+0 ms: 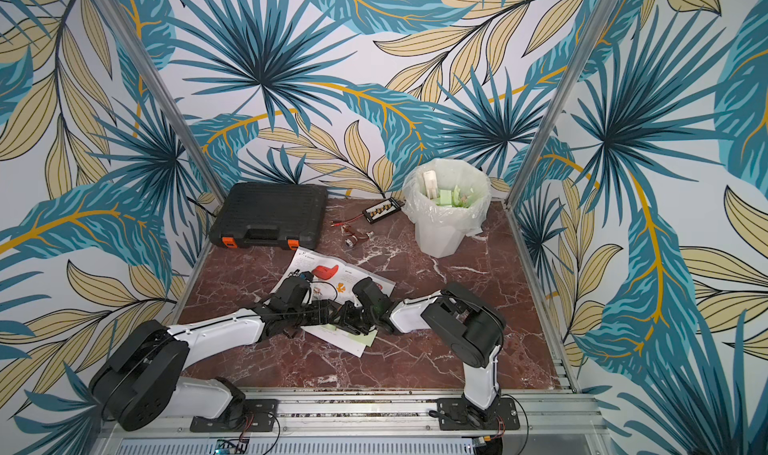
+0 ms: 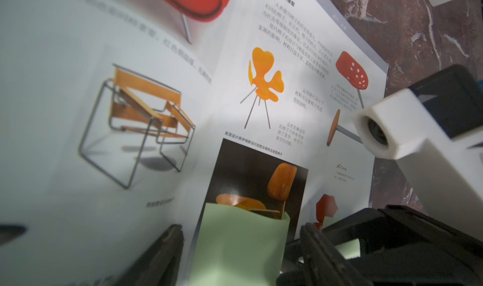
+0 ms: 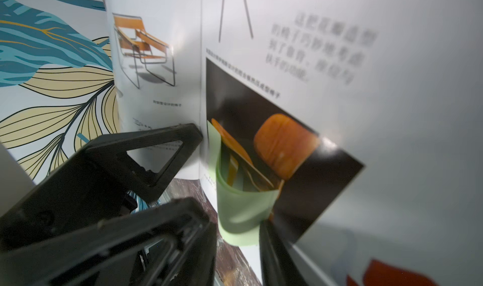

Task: Peel off the used sticky note
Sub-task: Tear off the note from the book.

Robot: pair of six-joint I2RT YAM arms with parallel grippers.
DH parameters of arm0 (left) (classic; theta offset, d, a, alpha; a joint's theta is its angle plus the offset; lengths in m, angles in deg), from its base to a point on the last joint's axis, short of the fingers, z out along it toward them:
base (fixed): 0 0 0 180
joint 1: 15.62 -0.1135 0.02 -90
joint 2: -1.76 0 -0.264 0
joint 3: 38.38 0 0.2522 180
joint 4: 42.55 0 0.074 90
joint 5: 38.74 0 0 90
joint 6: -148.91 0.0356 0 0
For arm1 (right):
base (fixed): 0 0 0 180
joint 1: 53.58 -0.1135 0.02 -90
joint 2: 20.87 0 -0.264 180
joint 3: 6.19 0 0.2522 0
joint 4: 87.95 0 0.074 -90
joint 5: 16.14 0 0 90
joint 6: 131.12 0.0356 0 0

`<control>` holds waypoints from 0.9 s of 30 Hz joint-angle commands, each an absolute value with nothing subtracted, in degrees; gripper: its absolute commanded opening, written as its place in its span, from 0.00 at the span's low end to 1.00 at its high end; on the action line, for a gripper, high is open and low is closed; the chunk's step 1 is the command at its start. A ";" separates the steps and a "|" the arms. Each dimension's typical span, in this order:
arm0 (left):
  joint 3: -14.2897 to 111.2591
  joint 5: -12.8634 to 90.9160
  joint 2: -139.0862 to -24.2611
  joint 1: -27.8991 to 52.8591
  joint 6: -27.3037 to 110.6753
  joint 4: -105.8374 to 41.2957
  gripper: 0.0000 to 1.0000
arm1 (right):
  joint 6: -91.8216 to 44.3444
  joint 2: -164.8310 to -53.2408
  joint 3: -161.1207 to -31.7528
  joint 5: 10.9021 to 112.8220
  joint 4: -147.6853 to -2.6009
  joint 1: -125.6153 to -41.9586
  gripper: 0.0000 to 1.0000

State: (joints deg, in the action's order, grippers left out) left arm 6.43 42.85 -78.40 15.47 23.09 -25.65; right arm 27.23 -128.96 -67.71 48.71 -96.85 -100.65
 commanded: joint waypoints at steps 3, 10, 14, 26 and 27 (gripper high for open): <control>4.87 43.15 -81.35 15.41 23.31 -22.28 0.75 | 27.61 -131.71 -69.69 50.79 -96.46 -100.85 0.32; 4.74 42.98 -81.43 15.45 23.31 -22.45 0.75 | 27.61 -132.40 -71.79 52.61 -94.34 -101.09 0.30; 4.65 43.10 -81.40 15.47 23.20 -22.46 0.75 | 28.24 -132.23 -71.53 53.66 -95.47 -101.19 0.17; 4.82 43.98 -81.48 14.81 23.23 -21.21 0.75 | 28.75 -127.88 -66.93 54.81 -98.95 -101.21 0.00; 4.82 44.20 -81.51 14.57 23.11 -20.83 0.75 | 28.79 -127.37 -66.44 54.79 -99.12 -101.22 0.00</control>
